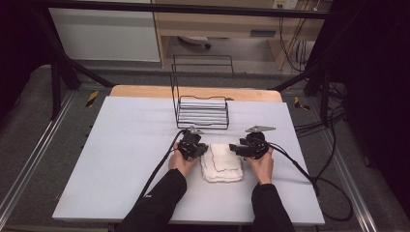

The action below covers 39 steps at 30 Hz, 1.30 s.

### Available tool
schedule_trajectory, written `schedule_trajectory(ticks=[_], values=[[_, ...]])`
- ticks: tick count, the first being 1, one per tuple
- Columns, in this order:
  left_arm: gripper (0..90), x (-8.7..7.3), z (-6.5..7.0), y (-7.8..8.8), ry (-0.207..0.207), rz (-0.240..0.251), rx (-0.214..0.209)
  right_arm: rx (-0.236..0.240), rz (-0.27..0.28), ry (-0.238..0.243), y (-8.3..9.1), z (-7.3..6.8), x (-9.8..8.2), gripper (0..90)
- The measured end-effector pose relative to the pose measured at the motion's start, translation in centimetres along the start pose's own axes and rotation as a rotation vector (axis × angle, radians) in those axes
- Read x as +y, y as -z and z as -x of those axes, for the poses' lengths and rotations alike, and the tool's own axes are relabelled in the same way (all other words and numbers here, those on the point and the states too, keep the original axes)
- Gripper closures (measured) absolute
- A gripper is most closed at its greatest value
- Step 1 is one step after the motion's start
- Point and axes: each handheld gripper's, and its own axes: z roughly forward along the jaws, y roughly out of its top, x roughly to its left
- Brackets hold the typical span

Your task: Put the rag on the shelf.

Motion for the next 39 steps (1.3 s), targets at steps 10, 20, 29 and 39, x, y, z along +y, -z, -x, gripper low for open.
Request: schedule_trajectory(ticks=[10,20,29,39], values=[[80.1,0.0,0.0,0.0,-0.011,0.001,-0.003,0.015,-0.058,-0.022,-0.6,0.1,-0.2,61.6],[80.5,0.0,-0.2,0.0,0.003,0.003,-0.011,0.041,-0.073,-0.074,-0.7,0.1,-0.1,77.0],[82.7,0.1,-0.3,0.1,0.016,0.002,-0.022,0.044,-0.069,-0.076,-0.5,0.0,-0.1,81.9],[83.6,0.3,-0.2,0.9,0.012,0.059,-0.035,0.03,0.005,-0.041,0.9,-0.5,0.0,82.5]])
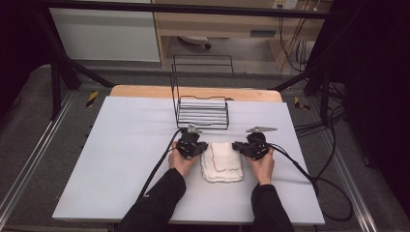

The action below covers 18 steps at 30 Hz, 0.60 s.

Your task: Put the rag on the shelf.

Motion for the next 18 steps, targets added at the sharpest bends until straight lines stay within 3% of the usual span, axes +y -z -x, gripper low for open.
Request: schedule_trajectory(ticks=[12,18], values=[[83.7,0.2,0.8,2.5,-0.048,0.136,-0.007,0.023,0.137,0.029,2.6,-1.1,-0.1,82.8],[83.8,0.1,1.1,3.6,-0.042,0.204,-0.023,0.036,0.211,0.048,3.7,-1.6,-0.2,82.9]])
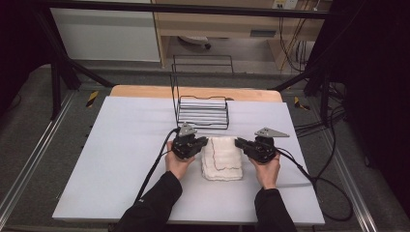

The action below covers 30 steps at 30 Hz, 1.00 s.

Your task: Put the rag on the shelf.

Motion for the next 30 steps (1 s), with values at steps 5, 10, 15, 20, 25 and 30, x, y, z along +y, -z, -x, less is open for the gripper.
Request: schedule_trajectory(ticks=[5,10,15,20,25,30], values=[[83.8,0.3,0.6,0.9,-0.026,0.037,0.006,-0.008,0.024,0.028,0.8,-0.6,0.2,83.1],[83.9,0.5,0.7,1.9,-0.017,0.079,-0.007,-0.011,0.066,0.055,1.5,-1.4,0.7,83.2],[83.9,1.0,1.1,3.0,-0.025,0.127,-0.002,-0.018,0.103,0.081,2.2,-2.2,1.3,83.2],[83.9,1.3,1.3,3.8,-0.042,0.169,0.004,-0.023,0.148,0.101,2.9,-3.0,1.8,83.2],[84.0,1.7,1.5,4.6,-0.047,0.221,0.009,-0.029,0.187,0.119,3.3,-3.5,2.2,83.2],[84.0,2.3,1.7,5.5,-0.063,0.26,0.021,-0.037,0.232,0.142,3.8,-4.2,2.8,83.3]])
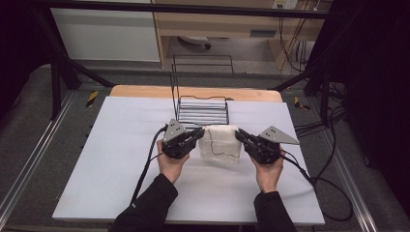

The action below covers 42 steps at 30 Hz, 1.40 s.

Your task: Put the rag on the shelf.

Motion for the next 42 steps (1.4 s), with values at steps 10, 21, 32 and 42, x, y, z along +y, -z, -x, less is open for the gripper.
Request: schedule_trajectory(ticks=[10,21,32,42], values=[[84.0,1.8,-0.1,1.6,-0.014,0.07,0.012,0.001,0.069,0.036,0.3,-1.1,1.7,83.4],[84.1,3.2,-0.3,3.0,-0.03,0.131,0.027,0.004,0.143,0.042,0.2,-2.1,3.3,83.4],[84.1,4.7,-0.4,4.2,-0.043,0.2,0.053,0.003,0.215,0.068,0.1,-3.1,5.1,83.4],[84.1,5.8,-0.6,5.1,-0.042,0.26,0.065,0.006,0.279,0.08,0.0,-3.7,6.0,83.4]])
